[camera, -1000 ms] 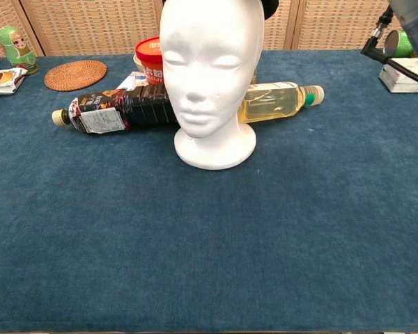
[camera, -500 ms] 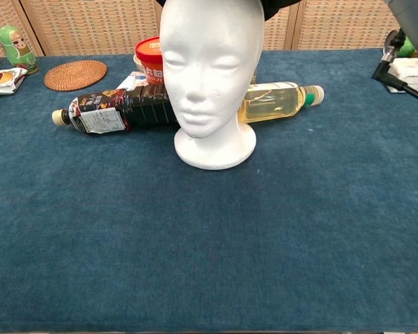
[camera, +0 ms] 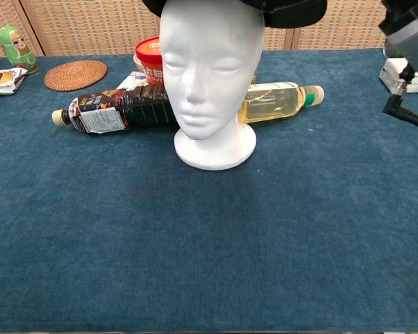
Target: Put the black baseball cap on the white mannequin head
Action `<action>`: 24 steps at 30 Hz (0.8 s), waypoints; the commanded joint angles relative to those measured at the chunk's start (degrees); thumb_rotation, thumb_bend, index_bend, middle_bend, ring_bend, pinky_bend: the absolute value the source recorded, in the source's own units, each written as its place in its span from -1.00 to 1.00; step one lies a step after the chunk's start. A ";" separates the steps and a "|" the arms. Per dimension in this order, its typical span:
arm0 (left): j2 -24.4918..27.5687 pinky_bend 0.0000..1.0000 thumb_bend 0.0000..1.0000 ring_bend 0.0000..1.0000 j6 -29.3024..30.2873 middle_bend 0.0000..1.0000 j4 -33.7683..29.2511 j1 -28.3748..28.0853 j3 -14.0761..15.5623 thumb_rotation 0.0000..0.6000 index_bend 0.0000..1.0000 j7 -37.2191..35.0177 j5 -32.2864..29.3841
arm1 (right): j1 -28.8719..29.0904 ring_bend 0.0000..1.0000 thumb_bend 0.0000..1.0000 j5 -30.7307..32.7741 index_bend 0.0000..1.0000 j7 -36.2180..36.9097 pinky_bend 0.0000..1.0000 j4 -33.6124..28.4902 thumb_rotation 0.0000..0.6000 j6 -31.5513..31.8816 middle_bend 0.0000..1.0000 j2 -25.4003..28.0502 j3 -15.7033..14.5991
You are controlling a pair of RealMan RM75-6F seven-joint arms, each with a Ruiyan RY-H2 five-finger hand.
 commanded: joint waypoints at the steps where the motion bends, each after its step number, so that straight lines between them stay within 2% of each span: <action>1: -0.01 -0.52 -0.50 -0.62 -0.07 -0.52 0.09 0.05 0.06 1.00 -0.23 -0.09 -0.09 | -0.34 0.45 0.18 -0.57 0.72 -0.14 0.41 -0.52 1.00 -0.62 0.42 0.02 -0.66; 5: -0.06 -0.52 -0.50 -0.62 0.06 -0.52 0.33 0.18 0.09 1.00 -0.23 -0.38 -0.16 | -0.52 0.43 0.17 -1.48 0.70 -0.14 0.41 -1.03 1.00 -1.51 0.41 -0.03 -1.40; 11: -0.07 -0.53 -0.50 -0.62 0.19 -0.52 0.69 0.48 0.13 1.00 -0.23 -0.74 -0.54 | -0.72 0.35 0.06 -2.20 0.52 -0.13 0.39 -1.21 1.00 -2.70 0.35 0.14 -1.90; 14: -0.01 -0.53 -0.50 -0.62 0.35 -0.52 0.78 0.62 0.07 1.00 -0.23 -0.86 -0.75 | -0.84 0.31 -0.08 -2.06 0.36 -0.27 0.37 -1.70 1.00 -3.37 0.28 0.56 -1.74; 18: -0.06 -0.54 -0.50 -0.62 0.33 -0.52 0.94 0.66 0.06 1.00 -0.23 -0.97 -0.80 | -1.25 0.15 -0.22 -1.57 0.07 -0.99 0.30 -2.90 1.00 -4.13 0.09 1.27 -1.28; 24: -0.11 -0.55 -0.50 -0.62 0.06 -0.52 0.89 0.46 -0.02 1.00 -0.22 -0.93 -0.77 | -2.26 -0.19 -0.30 -0.43 -0.44 -3.09 -0.02 -5.55 1.00 -6.05 -0.27 2.77 -1.32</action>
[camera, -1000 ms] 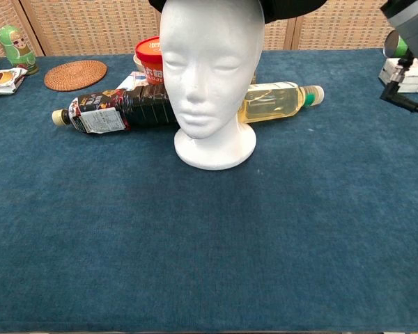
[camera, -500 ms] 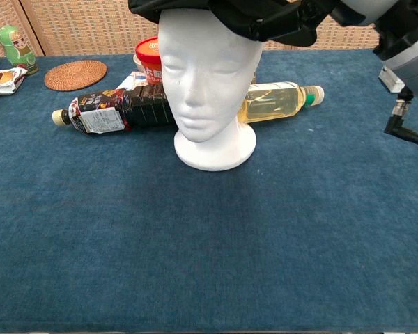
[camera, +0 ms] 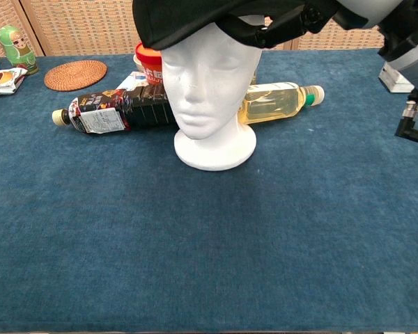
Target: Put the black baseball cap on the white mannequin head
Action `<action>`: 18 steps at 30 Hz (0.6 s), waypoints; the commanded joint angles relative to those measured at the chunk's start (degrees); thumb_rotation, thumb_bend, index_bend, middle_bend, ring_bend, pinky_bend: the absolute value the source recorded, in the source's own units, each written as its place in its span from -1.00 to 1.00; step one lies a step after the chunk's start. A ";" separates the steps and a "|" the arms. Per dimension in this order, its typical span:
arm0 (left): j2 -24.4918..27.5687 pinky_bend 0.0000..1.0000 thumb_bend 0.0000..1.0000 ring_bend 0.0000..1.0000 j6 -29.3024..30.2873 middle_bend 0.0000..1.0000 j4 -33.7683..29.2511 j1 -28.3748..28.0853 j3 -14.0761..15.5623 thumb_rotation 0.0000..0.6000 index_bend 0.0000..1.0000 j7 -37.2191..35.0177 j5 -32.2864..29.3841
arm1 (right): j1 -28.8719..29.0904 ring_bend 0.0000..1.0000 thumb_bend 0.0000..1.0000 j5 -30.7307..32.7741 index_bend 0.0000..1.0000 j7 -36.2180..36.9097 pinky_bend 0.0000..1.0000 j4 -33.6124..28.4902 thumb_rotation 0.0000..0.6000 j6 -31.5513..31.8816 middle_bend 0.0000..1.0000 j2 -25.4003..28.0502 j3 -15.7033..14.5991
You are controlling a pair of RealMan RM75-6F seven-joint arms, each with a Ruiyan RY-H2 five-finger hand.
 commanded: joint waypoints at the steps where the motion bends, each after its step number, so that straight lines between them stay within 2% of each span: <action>1: 0.00 -0.55 -0.50 -0.62 -0.10 -0.52 -0.03 -0.08 -0.01 1.00 -0.23 0.03 0.06 | -0.68 -0.25 -0.32 0.91 -0.53 -1.19 -0.10 -1.73 1.00 -1.36 -0.33 1.00 -0.09; 4: 0.06 -0.55 -0.50 -0.62 -0.21 -0.52 -0.13 -0.12 -0.01 1.00 -0.23 0.10 0.03 | -1.08 -0.37 -0.34 1.27 -0.68 -1.75 -0.25 -2.90 1.00 -2.12 -0.43 1.65 -0.09; 10: 0.30 -0.55 -0.50 -0.62 -0.44 -0.52 -0.54 -0.16 0.00 1.00 -0.23 0.26 -0.15 | -1.90 -0.52 -0.37 1.48 -0.84 -2.30 -0.39 -4.34 1.00 -3.06 -0.55 2.94 -0.38; 18: 0.72 -0.55 -0.50 -0.62 -1.01 -0.52 -1.25 -0.40 0.00 1.00 -0.23 0.73 -0.39 | -3.80 -0.64 -0.37 1.63 -0.96 -2.71 -0.50 -5.31 1.00 -2.60 -0.66 5.09 -0.90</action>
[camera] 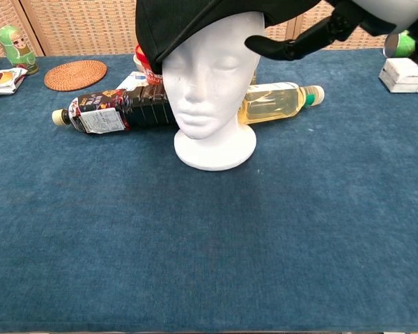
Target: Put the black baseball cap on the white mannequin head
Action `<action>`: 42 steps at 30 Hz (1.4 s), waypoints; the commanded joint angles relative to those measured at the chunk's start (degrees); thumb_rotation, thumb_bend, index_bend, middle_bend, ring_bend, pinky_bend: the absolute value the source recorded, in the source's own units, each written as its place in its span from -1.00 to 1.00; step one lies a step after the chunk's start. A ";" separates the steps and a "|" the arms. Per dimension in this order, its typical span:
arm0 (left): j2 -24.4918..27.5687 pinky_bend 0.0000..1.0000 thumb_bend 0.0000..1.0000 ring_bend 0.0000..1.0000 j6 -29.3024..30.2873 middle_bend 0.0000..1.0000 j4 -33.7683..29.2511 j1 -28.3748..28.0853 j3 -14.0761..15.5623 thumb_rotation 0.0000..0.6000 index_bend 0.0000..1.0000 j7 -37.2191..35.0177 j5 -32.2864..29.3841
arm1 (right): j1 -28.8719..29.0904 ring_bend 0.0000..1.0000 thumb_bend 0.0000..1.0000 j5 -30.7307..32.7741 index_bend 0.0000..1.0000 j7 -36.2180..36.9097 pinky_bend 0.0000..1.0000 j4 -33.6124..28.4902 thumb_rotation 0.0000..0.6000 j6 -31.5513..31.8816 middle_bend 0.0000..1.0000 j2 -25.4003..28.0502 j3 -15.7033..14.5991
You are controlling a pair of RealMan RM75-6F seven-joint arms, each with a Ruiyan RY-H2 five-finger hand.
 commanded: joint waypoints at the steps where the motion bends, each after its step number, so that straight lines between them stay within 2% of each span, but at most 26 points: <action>1: 0.09 -0.55 -0.50 -0.62 -0.17 -0.52 -0.15 -0.08 -0.04 1.00 -0.23 0.10 -0.14 | -0.92 -0.65 -0.38 0.25 -0.96 -0.08 -0.50 -0.46 1.00 0.61 -0.67 0.95 -0.10; 12: 0.74 -0.56 -0.50 -0.62 -0.70 -0.52 -1.25 -0.43 -0.33 1.00 -0.23 0.54 -0.71 | -7.74 -0.66 -0.38 4.84 -1.00 2.04 -0.50 -1.61 1.00 3.90 -0.69 7.58 -0.68; 19: 1.28 -0.55 -0.50 -0.62 -1.58 -0.52 -2.60 -0.84 -0.53 1.00 -0.23 1.87 -1.60 | -13.47 -0.57 -0.38 12.37 -0.97 4.45 -0.46 -3.48 1.00 2.98 -0.65 13.15 -1.77; 20: 1.30 -0.55 -0.50 -0.62 -1.70 -0.52 -2.72 -0.87 -0.54 1.00 -0.22 2.06 -1.73 | -14.21 -0.53 -0.38 13.40 -0.93 4.74 -0.43 -3.76 1.00 3.03 -0.62 13.69 -1.76; 23: 1.08 -0.55 -0.50 -0.62 -1.90 -0.52 -2.81 -0.91 -0.65 1.00 -0.23 2.51 -2.27 | -17.10 -0.29 -0.38 17.58 -0.64 6.10 -0.21 -3.91 1.00 3.73 -0.41 15.12 -1.48; 25: 0.69 -0.55 -0.50 -0.62 -1.78 -0.52 -2.57 -0.85 -0.78 1.00 -0.22 3.00 -2.64 | -18.97 0.02 -0.37 20.43 -0.25 6.87 0.07 -3.66 1.00 4.10 -0.10 15.71 -1.13; 28: -0.05 -0.55 -0.49 -0.62 -1.33 -0.52 -2.11 -0.72 -0.86 1.00 -0.23 3.42 -2.61 | -20.83 0.39 -0.37 23.29 0.12 8.16 0.52 -3.92 0.99 3.21 0.24 16.45 -1.40; 30: -1.02 -0.55 -0.50 -0.62 -0.37 -0.52 -1.45 -0.46 -1.00 1.00 -0.23 3.74 -2.30 | -22.25 0.51 -0.37 24.85 0.23 8.11 0.62 -4.01 1.00 2.86 0.33 16.87 -1.85; 34: -3.37 -0.52 -0.50 -0.60 2.29 -0.50 0.42 0.20 -1.42 1.00 -0.23 4.08 -1.24 | -24.33 0.66 -0.34 26.53 0.39 7.39 0.71 -4.04 1.00 3.06 0.47 16.80 -2.49; 42: -7.33 -0.49 -0.49 -0.54 4.48 -0.44 3.43 1.78 -0.28 1.00 -0.18 2.58 0.55 | -29.77 0.69 -0.34 27.65 0.42 7.15 0.72 -4.61 1.00 6.43 0.51 16.17 -4.00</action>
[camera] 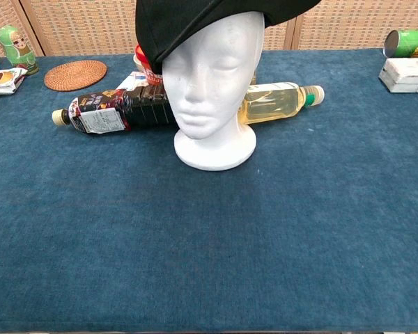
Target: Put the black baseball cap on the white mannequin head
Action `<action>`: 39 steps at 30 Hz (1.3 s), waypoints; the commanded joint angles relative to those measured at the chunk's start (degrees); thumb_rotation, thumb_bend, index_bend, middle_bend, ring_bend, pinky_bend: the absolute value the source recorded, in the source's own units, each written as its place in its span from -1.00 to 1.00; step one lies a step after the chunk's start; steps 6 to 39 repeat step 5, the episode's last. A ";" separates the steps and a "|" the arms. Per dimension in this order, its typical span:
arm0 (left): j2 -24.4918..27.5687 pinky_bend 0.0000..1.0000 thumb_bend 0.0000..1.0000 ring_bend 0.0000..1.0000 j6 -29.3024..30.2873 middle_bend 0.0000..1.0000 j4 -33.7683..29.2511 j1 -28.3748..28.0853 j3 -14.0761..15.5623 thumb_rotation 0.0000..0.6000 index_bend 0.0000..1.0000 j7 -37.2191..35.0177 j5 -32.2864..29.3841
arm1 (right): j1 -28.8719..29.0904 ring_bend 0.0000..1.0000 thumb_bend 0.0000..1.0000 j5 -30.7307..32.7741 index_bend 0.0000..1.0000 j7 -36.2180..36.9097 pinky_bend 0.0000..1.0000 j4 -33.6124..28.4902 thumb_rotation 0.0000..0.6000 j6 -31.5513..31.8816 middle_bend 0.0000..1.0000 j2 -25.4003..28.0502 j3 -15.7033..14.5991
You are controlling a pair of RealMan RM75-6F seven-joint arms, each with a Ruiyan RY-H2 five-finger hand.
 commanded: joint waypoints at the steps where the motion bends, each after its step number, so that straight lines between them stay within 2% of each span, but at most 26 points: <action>1: -0.64 -0.49 -0.50 -0.54 -0.02 -0.44 0.60 0.24 0.39 1.00 -0.18 -0.49 0.34 | -1.60 0.68 -0.34 -0.05 0.42 0.07 0.72 0.03 1.00 1.03 0.51 -0.42 -0.54; 5: -1.16 -0.49 -0.49 -0.54 -0.11 -0.44 0.84 -0.13 0.76 1.00 -0.17 -0.89 1.91 | -2.55 0.67 -0.34 -0.27 0.42 0.51 0.72 0.36 1.00 0.66 0.51 -0.76 -0.82; 39: -1.16 -0.49 -0.49 -0.54 -0.11 -0.44 0.84 -0.13 0.76 1.00 -0.17 -0.89 1.91 | -2.55 0.67 -0.34 -0.27 0.42 0.51 0.72 0.36 1.00 0.66 0.51 -0.76 -0.82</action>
